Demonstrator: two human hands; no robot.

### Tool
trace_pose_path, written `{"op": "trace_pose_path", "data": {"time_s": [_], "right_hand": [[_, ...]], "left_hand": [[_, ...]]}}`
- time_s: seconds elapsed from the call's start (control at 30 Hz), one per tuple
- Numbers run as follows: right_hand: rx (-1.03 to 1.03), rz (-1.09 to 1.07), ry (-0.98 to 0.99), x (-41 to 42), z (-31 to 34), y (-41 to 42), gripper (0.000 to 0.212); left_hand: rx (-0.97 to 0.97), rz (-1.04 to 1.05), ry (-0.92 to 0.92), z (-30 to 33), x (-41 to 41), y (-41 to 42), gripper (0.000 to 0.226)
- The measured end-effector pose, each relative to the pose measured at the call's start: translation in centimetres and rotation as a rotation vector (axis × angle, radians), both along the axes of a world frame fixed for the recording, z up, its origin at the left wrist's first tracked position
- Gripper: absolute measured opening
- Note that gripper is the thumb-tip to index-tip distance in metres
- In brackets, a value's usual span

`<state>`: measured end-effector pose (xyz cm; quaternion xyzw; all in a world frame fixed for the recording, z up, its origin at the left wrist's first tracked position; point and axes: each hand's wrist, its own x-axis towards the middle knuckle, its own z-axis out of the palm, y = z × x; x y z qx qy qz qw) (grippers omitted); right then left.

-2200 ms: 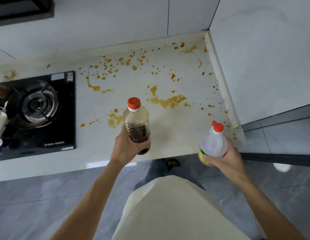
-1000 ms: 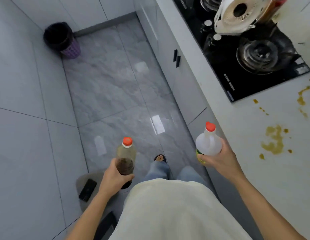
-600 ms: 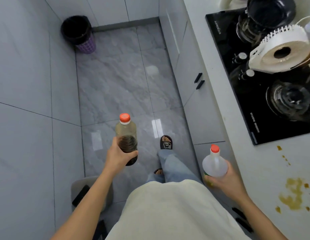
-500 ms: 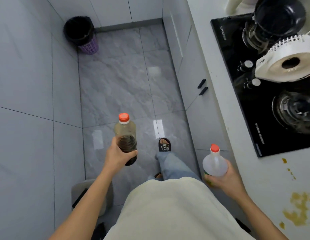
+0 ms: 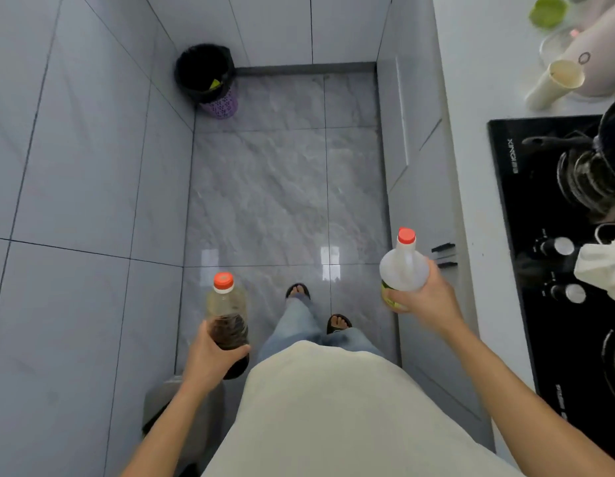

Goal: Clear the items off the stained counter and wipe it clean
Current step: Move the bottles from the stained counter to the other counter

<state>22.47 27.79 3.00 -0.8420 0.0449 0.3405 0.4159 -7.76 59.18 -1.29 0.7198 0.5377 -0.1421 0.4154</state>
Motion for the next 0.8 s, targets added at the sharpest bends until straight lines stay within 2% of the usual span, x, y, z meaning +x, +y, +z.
{"op": "trace_pose_path", "data": {"time_s": [0.1,0.3,0.37,0.53,0.63,0.7,0.8], "right_hand": [[0.02,0.043,-0.037,4.2,0.5,4.4,0.072],[-0.015,-0.039,-0.045,9.1,0.2,10.6,0.074],[-0.05,-0.076,-0.02,10.0,-0.1,11.8,0.079],[-0.102,-0.114,0.07,11.4,-1.4,12.6,0.071],[-0.143,-0.141,0.098,12.4,-2.1,12.3,0.05],[-0.15,-0.173,0.107,13.3,-2.3,12.2,0.043],[-0.162,-0.197,0.119,15.7,-2.7,12.2,0.06]], "left_hand": [[-0.018,0.017,0.052,-0.6,0.7,2.6,0.081],[-0.065,-0.003,0.066,-1.8,6.7,10.1,0.084],[-0.059,-0.048,0.049,-1.8,10.2,12.7,0.081],[-0.031,-0.149,-0.026,-0.5,21.1,18.2,0.073],[-0.016,-0.198,-0.077,0.4,28.2,20.6,0.074],[-0.007,-0.231,-0.105,0.8,32.8,22.0,0.074],[-0.002,-0.265,-0.14,1.0,39.4,23.6,0.075]]}}
